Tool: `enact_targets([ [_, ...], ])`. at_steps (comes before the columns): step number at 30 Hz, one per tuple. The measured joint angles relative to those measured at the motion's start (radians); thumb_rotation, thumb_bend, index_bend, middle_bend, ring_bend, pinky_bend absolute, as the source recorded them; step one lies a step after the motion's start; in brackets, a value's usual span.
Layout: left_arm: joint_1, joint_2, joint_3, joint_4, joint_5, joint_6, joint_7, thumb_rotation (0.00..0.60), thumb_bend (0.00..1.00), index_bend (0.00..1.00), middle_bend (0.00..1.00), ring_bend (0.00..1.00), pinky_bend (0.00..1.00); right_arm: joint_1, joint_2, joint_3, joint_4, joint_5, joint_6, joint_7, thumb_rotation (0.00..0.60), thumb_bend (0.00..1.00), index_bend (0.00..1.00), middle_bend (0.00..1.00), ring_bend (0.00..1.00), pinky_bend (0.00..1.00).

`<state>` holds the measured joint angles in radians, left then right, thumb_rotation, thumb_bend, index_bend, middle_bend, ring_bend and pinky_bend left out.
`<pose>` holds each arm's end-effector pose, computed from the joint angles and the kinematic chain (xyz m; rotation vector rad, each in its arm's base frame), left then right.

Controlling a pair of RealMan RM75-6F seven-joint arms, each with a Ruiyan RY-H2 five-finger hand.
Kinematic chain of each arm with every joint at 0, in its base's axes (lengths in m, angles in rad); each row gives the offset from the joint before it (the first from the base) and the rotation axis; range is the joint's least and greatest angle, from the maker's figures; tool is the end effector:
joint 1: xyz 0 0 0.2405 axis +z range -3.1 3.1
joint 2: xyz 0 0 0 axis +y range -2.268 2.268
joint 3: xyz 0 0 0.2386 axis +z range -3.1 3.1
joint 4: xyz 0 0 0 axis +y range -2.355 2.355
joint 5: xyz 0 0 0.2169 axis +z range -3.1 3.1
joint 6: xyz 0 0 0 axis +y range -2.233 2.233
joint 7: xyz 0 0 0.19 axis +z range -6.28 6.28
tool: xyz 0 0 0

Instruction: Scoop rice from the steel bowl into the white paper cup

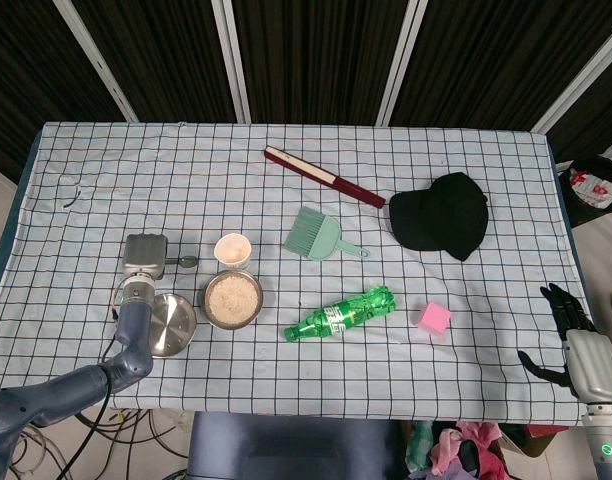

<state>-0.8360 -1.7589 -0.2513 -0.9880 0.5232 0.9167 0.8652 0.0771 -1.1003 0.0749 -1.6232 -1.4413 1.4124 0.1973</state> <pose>-0.2348 0.4450 -0.0361 -1.5484 -0.8767 -0.3167 -0.3117 -0.2288 0.1459 1.2749 -1.1108 0.9913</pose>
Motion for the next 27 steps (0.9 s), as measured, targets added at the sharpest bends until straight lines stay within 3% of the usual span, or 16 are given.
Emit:
enact_targets([
  [27,-0.003,-0.003,0.005,0.003,-0.02,-0.003,0.017,0.6,0.38,0.51,1.0,1.0,1.0,0.0,0.001,0.0,-0.002,0.0,-0.001,0.003,0.6,0.2,0.0,0.0,0.0,0.21],
])
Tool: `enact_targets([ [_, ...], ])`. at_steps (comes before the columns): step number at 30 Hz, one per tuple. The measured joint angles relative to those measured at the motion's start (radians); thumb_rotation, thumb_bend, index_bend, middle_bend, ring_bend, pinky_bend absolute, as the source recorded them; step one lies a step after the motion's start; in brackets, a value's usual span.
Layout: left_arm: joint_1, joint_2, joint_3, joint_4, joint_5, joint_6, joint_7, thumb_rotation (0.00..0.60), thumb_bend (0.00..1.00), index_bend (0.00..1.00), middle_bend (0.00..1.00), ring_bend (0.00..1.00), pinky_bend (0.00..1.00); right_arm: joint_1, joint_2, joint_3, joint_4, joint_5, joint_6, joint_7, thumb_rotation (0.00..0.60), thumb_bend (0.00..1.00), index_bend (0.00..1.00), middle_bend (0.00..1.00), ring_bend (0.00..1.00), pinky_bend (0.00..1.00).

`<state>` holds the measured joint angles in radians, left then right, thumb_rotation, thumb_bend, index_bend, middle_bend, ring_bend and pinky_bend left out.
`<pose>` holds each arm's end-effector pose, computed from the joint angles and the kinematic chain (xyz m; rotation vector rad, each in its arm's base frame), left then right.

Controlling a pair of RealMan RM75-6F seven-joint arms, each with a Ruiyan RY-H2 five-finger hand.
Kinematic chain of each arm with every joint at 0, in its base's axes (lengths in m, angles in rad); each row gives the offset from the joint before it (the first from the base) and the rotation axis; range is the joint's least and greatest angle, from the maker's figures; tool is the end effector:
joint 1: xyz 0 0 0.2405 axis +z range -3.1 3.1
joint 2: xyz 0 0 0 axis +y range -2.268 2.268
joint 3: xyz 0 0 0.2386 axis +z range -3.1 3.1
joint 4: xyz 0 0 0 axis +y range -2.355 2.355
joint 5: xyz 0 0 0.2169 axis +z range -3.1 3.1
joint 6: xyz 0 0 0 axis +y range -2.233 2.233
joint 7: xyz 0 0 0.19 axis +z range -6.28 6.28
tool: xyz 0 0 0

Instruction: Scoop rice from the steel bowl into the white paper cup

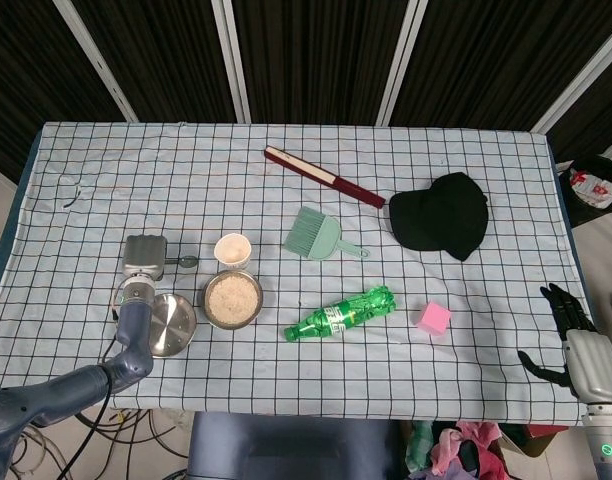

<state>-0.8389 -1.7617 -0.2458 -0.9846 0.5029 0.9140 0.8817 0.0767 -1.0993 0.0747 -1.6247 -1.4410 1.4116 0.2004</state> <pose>-0.2372 0.4438 -0.0379 -1.5510 -0.8798 -0.2965 -0.3117 -0.2286 0.1459 1.2733 -1.1146 0.9928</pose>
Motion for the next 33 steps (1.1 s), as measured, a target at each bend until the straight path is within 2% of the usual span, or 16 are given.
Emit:
enact_targets([
  [33,-0.001,-0.003,0.003,0.007,-0.001,-0.001,0.0,0.6,0.41,0.55,1.0,1.0,1.0,0.0,0.001,0.001,-0.002,0.002,0.0,0.002,0.6,0.2,0.0,0.0,0.0,0.21],
])
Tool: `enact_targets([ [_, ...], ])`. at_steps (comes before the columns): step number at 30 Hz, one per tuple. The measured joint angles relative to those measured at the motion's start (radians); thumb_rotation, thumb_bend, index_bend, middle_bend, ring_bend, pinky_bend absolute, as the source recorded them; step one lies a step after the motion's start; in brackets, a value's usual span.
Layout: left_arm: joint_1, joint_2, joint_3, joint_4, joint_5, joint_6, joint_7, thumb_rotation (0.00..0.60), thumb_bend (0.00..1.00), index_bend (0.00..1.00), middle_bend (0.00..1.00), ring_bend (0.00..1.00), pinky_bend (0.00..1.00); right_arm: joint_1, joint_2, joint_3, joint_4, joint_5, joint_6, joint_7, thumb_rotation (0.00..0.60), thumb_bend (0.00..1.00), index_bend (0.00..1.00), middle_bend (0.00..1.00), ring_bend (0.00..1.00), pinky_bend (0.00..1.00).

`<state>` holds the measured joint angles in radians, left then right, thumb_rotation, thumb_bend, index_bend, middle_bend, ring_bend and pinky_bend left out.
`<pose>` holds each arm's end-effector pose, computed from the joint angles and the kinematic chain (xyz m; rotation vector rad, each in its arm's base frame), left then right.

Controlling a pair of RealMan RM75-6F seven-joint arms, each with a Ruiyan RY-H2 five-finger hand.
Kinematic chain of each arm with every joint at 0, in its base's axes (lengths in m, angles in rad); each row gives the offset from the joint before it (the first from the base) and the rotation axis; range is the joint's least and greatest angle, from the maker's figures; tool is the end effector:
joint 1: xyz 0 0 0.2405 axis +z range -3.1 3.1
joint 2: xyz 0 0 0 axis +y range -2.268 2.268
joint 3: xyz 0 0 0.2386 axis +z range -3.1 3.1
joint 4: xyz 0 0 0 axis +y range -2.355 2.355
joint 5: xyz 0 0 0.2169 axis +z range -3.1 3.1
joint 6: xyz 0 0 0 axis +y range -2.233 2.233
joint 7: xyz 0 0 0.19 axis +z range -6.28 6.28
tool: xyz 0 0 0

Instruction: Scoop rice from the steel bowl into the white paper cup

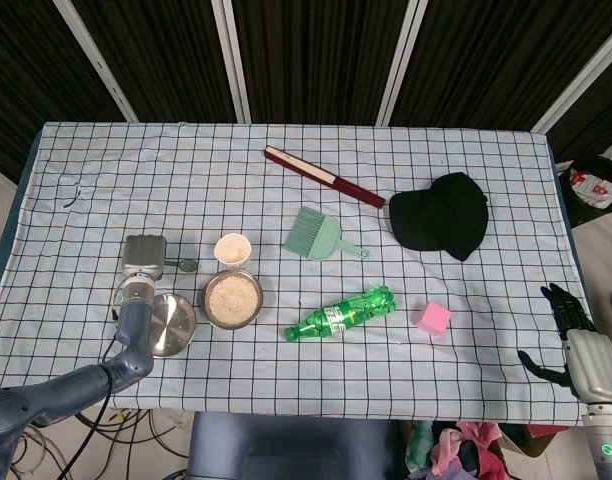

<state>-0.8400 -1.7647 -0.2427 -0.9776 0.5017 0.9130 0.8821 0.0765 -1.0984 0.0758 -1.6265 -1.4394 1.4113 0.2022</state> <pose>-0.2383 0.4439 -0.0382 -1.5510 -0.8770 -0.2920 -0.3116 -0.2287 0.1463 1.2704 -1.1166 0.9947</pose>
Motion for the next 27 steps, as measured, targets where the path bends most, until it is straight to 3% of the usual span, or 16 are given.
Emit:
enact_targets([
  [16,0.002,0.03,-0.003,-0.05,0.026,0.024,-0.011,0.6,0.42,0.57,1.0,1.0,1.0,0.0,0.001,0.0,0.001,-0.002,0.001,0.002,0.6,0.2,0.0,0.0,0.0,0.21],
  [27,0.014,0.154,0.002,-0.269,0.089,0.121,0.002,0.6,0.44,0.6,1.0,1.0,1.0,-0.001,0.001,0.001,0.001,-0.003,0.003,0.006,0.6,0.2,0.0,0.0,0.0,0.21],
])
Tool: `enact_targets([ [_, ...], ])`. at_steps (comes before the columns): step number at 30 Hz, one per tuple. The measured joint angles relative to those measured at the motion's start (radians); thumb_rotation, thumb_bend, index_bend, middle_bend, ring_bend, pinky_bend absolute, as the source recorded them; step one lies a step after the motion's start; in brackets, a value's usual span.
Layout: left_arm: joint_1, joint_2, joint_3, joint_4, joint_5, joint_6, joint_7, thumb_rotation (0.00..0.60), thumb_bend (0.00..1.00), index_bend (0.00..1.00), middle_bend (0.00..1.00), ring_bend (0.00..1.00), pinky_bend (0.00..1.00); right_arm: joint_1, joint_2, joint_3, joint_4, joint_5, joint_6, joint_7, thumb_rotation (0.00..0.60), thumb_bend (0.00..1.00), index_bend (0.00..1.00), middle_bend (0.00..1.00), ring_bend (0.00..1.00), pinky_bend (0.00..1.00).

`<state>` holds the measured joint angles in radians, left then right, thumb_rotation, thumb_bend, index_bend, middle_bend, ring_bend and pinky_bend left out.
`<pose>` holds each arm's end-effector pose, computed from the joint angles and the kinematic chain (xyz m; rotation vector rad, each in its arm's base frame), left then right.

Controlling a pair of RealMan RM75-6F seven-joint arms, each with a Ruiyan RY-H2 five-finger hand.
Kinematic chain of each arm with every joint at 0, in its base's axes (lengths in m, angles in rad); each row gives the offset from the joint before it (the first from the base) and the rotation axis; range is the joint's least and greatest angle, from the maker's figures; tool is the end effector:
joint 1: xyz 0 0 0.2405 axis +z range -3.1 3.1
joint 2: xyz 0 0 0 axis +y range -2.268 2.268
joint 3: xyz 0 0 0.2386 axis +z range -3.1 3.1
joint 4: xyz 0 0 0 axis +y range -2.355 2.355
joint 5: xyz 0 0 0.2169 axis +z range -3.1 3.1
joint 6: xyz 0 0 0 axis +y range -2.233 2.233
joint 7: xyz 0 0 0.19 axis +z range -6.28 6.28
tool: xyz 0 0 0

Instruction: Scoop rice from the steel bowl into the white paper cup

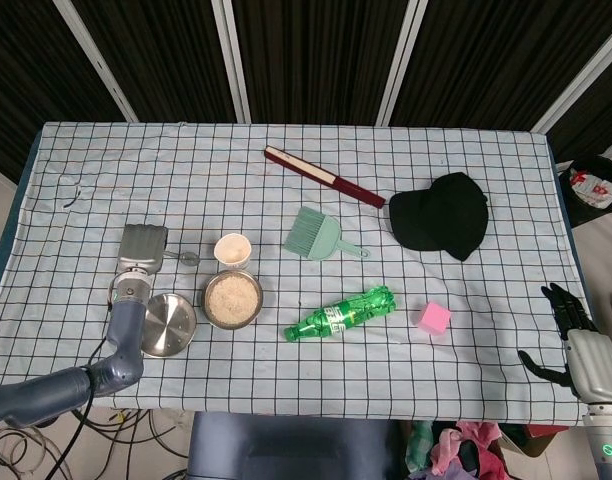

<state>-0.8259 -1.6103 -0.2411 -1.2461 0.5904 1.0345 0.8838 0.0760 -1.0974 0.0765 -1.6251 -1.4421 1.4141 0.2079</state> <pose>-0.2010 0.4378 -0.0030 -1.5754 -0.7771 -0.4043 -0.3114 -0.2288 0.1472 1.2692 -1.1155 1.0004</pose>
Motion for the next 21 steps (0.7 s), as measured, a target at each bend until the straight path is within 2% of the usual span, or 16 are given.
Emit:
enact_targets([
  [13,0.0,0.11,0.018,-0.208,0.075,0.086,0.042,0.6,0.47,0.71,1.0,1.0,1.0,0.0,-0.001,0.003,0.002,0.005,0.001,0.0,0.6,0.2,0.0,0.0,0.0,0.21],
  [21,-0.018,0.169,0.063,-0.336,0.175,0.137,0.125,0.6,0.47,0.73,1.0,1.0,1.0,0.0,-0.001,0.006,0.002,0.009,0.001,0.004,0.6,0.2,0.0,0.0,0.0,0.21],
])
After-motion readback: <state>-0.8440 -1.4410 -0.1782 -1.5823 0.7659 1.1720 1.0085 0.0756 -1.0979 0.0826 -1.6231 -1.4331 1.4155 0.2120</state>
